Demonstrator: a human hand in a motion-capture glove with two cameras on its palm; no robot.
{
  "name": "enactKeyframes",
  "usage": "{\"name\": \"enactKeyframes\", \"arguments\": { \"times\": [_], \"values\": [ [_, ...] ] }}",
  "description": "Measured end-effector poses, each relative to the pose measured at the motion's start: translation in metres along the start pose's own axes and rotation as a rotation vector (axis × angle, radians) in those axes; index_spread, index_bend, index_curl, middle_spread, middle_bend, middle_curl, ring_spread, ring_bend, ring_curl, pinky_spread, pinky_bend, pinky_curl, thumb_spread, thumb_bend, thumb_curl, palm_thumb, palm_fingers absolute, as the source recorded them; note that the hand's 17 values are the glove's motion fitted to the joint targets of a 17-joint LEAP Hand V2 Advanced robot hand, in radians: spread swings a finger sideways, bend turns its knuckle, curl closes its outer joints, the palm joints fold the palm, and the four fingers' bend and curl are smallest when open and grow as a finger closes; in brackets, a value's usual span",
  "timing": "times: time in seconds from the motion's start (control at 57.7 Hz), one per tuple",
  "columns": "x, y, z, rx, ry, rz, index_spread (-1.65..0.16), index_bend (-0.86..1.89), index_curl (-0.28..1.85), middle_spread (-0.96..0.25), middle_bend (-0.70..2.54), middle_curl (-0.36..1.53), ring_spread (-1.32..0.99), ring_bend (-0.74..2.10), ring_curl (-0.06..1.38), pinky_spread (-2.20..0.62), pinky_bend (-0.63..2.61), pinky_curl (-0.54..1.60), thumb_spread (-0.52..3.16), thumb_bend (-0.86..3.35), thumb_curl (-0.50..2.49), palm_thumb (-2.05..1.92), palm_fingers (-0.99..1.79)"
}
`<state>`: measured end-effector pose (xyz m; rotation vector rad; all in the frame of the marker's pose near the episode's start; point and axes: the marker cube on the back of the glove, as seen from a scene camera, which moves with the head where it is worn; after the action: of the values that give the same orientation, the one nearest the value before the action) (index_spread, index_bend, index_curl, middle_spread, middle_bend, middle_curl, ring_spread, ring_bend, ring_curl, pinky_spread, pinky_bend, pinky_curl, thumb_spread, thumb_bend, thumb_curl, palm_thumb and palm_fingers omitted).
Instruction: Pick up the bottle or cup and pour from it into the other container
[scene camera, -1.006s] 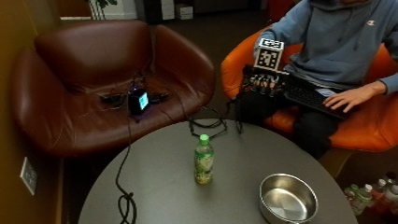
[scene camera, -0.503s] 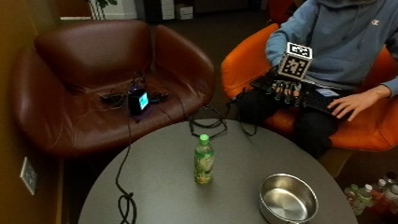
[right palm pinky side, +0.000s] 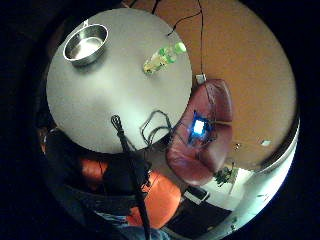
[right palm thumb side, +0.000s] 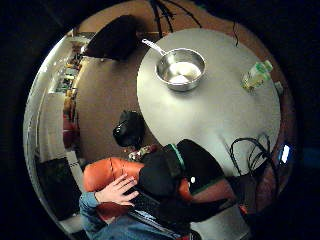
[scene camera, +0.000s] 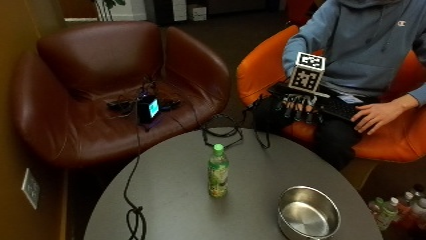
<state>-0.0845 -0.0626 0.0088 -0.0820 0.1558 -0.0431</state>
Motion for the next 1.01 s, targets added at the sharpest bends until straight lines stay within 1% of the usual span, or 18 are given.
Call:
{"name": "enactKeyframes", "arguments": {
  "times": [0.173, 0.33, 0.624, 0.85, 1.006],
  "values": [
    [0.021, -0.013, 0.008, 0.004, -0.032, 0.013, -0.42, 0.18, 0.32, -0.1, 0.16, 0.22, -0.04, 0.28, 0.25, 0.24, 0.42, 0.33, 1.0, -0.03, 0.3, 0.52, 0.08],
    [0.048, -0.008, 0.019, 0.0, -0.051, 0.043, -0.42, 0.18, 0.32, -0.1, 0.16, 0.22, -0.04, 0.28, 0.26, 0.24, 0.42, 0.33, 1.01, -0.03, 0.31, 0.52, 0.08],
    [0.136, 0.003, 0.03, 0.02, -0.06, 0.114, -0.42, 0.17, 0.32, -0.1, 0.16, 0.23, -0.04, 0.3, 0.27, 0.23, 0.42, 0.34, 1.01, -0.02, 0.31, 0.54, 0.09],
    [0.201, -0.005, 0.035, 0.015, -0.048, 0.158, -0.41, 0.17, 0.32, -0.1, 0.17, 0.24, -0.04, 0.29, 0.28, 0.23, 0.41, 0.34, 1.02, -0.02, 0.31, 0.54, 0.09],
    [0.227, -0.014, 0.035, -0.011, -0.083, 0.159, -0.41, 0.17, 0.32, -0.1, 0.17, 0.24, -0.04, 0.29, 0.28, 0.23, 0.41, 0.34, 1.02, -0.03, 0.31, 0.54, 0.09]
  ]
}}
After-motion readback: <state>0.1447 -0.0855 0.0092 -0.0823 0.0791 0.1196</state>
